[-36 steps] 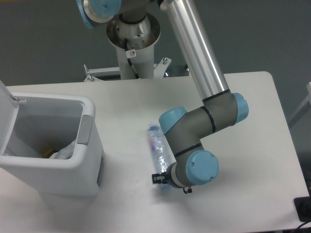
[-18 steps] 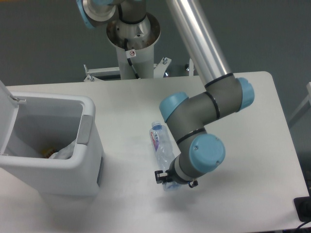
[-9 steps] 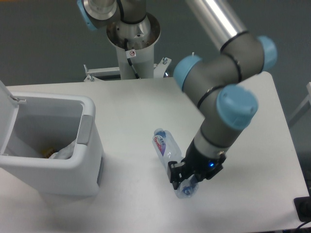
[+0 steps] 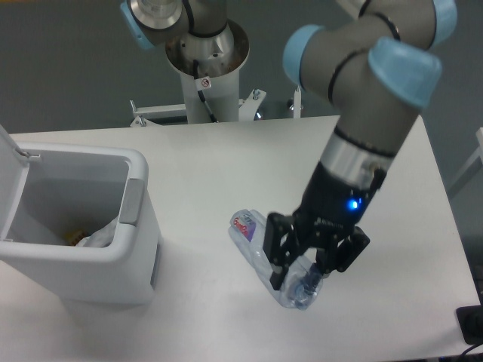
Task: Place the trash in the trash can
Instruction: 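Lift the grasped bottle off the table, then carry the bottle over the trash bin and lower it inside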
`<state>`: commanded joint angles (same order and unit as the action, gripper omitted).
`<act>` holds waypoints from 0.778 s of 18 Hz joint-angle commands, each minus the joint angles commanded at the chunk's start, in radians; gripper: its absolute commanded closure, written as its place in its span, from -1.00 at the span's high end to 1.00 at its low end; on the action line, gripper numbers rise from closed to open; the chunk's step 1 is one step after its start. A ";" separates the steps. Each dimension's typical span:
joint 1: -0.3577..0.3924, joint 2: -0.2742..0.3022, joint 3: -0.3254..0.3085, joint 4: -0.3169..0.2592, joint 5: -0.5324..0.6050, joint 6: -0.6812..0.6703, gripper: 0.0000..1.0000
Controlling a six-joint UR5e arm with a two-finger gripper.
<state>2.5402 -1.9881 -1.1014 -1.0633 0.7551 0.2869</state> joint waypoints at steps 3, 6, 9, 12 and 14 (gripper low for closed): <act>0.028 0.015 -0.003 0.023 -0.035 0.003 -0.56; 0.064 0.028 -0.005 0.065 -0.195 0.005 -0.56; 0.074 0.049 -0.018 0.085 -0.333 0.009 -0.56; 0.048 0.063 -0.028 0.085 -0.378 0.002 -0.53; 0.011 0.074 -0.052 0.088 -0.379 0.005 -0.53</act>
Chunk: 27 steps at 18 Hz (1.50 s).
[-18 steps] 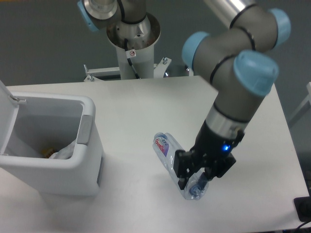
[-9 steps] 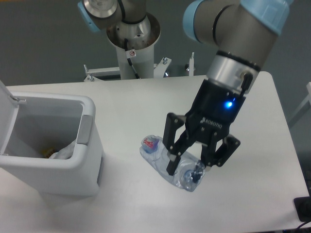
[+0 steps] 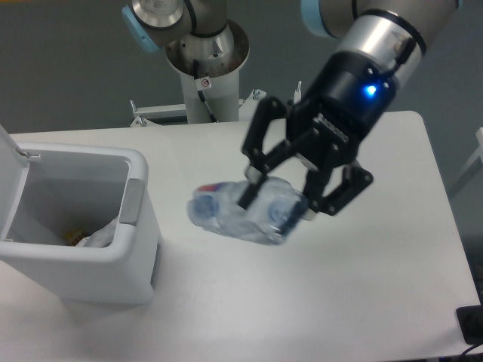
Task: Place the trash in the trash can
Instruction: 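Carry the bottle over the trash bin and lower it inside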
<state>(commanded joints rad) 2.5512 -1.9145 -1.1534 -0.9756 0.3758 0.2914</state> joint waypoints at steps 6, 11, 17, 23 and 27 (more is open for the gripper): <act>-0.124 0.038 -0.069 0.017 0.003 0.002 -0.47; -0.155 0.084 -0.198 0.084 0.009 0.021 -0.47; -0.261 0.071 -0.233 0.101 0.154 0.072 -0.42; -0.292 0.065 -0.262 0.101 0.172 0.132 0.79; -0.290 0.071 -0.272 0.101 0.172 0.135 0.91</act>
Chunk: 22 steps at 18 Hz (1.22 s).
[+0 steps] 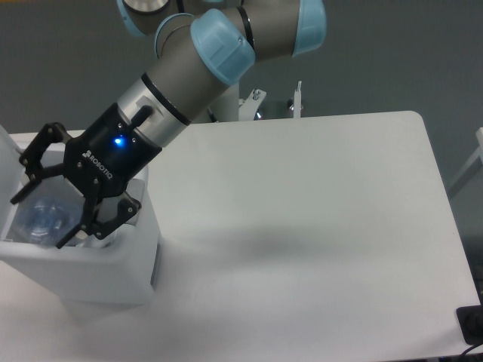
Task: Place the trash in the trash can
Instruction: 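Carry the bottle over the trash bin and lower it inside, then open the gripper, release the bottle, and withdraw from the bin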
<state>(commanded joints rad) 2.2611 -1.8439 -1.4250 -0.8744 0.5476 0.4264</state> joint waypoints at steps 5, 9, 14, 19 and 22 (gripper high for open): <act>0.067 0.003 -0.012 0.000 0.000 0.005 0.92; 0.184 -0.008 0.018 0.003 0.000 0.006 1.00; 0.311 -0.031 -0.012 -0.003 0.108 0.142 1.00; 0.414 -0.070 -0.057 -0.008 0.375 0.383 1.00; 0.465 -0.072 -0.093 -0.008 0.513 0.468 1.00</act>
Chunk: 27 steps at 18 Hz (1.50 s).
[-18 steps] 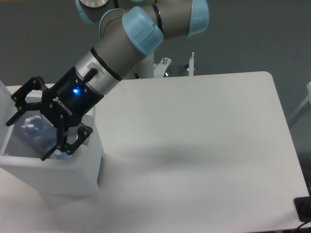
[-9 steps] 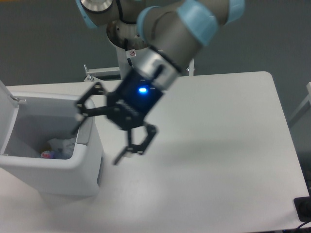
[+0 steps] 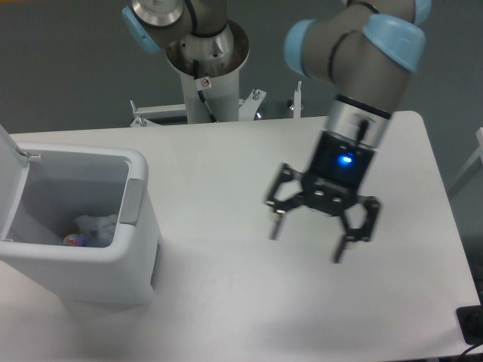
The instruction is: Place the trash in the trash can
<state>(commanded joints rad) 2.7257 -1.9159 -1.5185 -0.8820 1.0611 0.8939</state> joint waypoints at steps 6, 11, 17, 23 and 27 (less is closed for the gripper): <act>0.118 0.006 -0.118 -0.003 0.192 0.440 1.00; 0.114 0.002 -0.132 -0.021 0.365 0.542 1.00; 0.046 -0.025 -0.111 -0.071 0.537 0.583 1.00; 0.040 -0.026 -0.120 -0.068 0.551 0.585 1.00; 0.040 -0.026 -0.126 -0.063 0.551 0.582 1.00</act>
